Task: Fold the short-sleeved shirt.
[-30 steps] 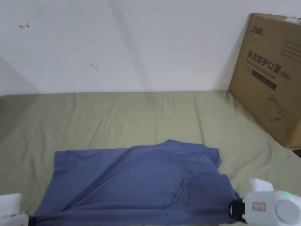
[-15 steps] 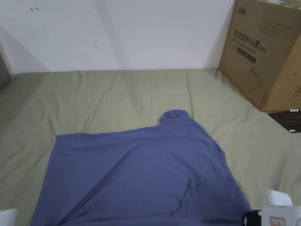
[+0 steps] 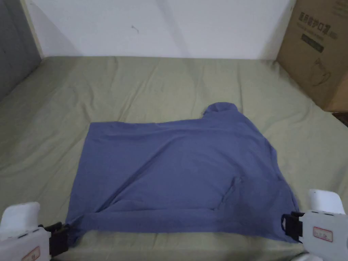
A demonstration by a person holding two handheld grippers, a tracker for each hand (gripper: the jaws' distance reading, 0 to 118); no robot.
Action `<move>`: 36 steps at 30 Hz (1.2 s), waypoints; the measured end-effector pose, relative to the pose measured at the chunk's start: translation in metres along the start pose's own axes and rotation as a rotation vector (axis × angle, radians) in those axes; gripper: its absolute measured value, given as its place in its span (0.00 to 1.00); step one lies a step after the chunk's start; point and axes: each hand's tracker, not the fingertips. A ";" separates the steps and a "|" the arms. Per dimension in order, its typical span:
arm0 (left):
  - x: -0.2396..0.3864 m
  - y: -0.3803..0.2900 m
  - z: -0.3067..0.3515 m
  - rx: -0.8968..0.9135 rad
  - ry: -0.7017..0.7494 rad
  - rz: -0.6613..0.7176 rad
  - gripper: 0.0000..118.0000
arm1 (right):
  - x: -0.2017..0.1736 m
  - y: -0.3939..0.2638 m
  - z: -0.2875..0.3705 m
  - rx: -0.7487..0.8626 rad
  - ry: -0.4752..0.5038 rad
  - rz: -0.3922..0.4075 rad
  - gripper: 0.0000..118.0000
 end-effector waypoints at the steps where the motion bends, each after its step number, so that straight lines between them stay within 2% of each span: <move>1: 0.000 -0.007 -0.001 -0.003 0.000 0.002 0.07 | -0.004 -0.004 -0.001 -0.013 0.013 -0.014 0.00; 3: -0.002 -0.017 -0.006 -0.012 0.021 0.017 0.06 | -0.011 -0.011 -0.005 -0.035 0.056 -0.009 0.00; 7: -0.010 -0.012 -0.015 -0.033 0.030 0.053 0.07 | -0.017 -0.011 -0.015 -0.063 0.018 0.028 0.00; 8: -0.012 -0.007 -0.016 -0.013 0.042 0.058 0.18 | -0.016 -0.010 -0.016 -0.065 0.019 0.021 0.00; 11: -0.016 0.010 -0.032 -0.004 0.047 0.061 0.84 | -0.007 -0.007 -0.018 -0.069 0.033 -0.029 0.00; 12: -0.016 0.014 -0.038 -0.015 0.050 0.062 0.88 | -0.004 -0.006 -0.020 -0.075 0.032 -0.042 0.00; 15: -0.011 0.019 -0.055 -0.064 0.024 0.036 0.86 | 0.004 -0.008 -0.021 -0.083 0.014 -0.065 0.00; 16: -0.009 0.018 -0.062 -0.101 0.007 0.027 0.82 | 0.008 -0.009 -0.020 -0.081 0.007 -0.075 0.00; 17: -0.006 0.016 -0.069 -0.136 -0.006 0.016 0.60 | 0.011 -0.010 -0.020 -0.085 0.003 -0.085 0.00; 18: -0.003 0.015 -0.075 -0.172 -0.015 0.002 0.26 | 0.013 -0.010 -0.021 -0.092 0.001 -0.093 0.00; 19: 0.000 0.015 -0.083 -0.225 0.000 -0.044 0.02 | 0.020 -0.011 -0.024 -0.099 -0.003 -0.097 0.00; 21: 0.003 0.013 -0.092 -0.229 0.049 -0.054 0.02 | 0.026 -0.010 -0.026 -0.110 -0.018 -0.086 0.00; 23: 0.001 0.019 -0.083 -0.217 0.009 -0.018 0.02 | 0.033 -0.009 -0.027 -0.100 -0.037 -0.076 0.02; 24: 0.001 0.021 -0.079 -0.198 0.000 -0.008 0.02 | 0.036 -0.008 -0.027 -0.084 -0.044 -0.076 0.12; 25: 0.004 0.023 -0.072 -0.197 0.001 -0.010 0.02 | 0.039 -0.004 -0.028 -0.070 -0.058 -0.078 0.30; 26: 0.004 0.025 -0.070 -0.202 0.008 -0.013 0.02 | 0.041 0.000 -0.032 -0.065 -0.069 -0.081 0.44; 27: 0.005 0.025 -0.068 -0.203 0.011 -0.020 0.02 | 0.046 0.005 -0.039 -0.072 -0.070 -0.071 0.50; 28: 0.005 0.026 -0.066 -0.199 0.016 -0.022 0.02 | 0.051 0.010 -0.046 -0.079 -0.070 -0.055 0.50; 29: 0.005 0.027 -0.066 -0.199 0.016 -0.022 0.02 | 0.054 0.014 -0.054 -0.078 -0.067 -0.046 0.58; 31: 0.005 0.028 -0.064 -0.201 0.014 -0.016 0.02 | 0.057 0.022 -0.067 -0.115 -0.109 -0.031 0.58; 32: 0.006 0.028 -0.062 -0.201 0.014 -0.012 0.02 | 0.059 0.025 -0.074 -0.118 -0.092 -0.012 0.57; 33: 0.006 0.028 -0.063 -0.201 0.011 -0.011 0.02 | 0.062 0.026 -0.078 -0.119 -0.084 -0.007 0.53; 34: 0.008 0.028 -0.062 -0.201 0.011 -0.009 0.02 | 0.064 0.027 -0.082 -0.126 -0.071 -0.013 0.36; 35: 0.009 0.028 -0.060 -0.201 0.011 -0.009 0.02 | 0.065 0.027 -0.084 -0.162 -0.051 -0.038 0.03; 36: 0.010 0.028 -0.058 -0.202 0.011 -0.009 0.02 | 0.065 0.027 -0.081 -0.168 -0.053 -0.069 0.02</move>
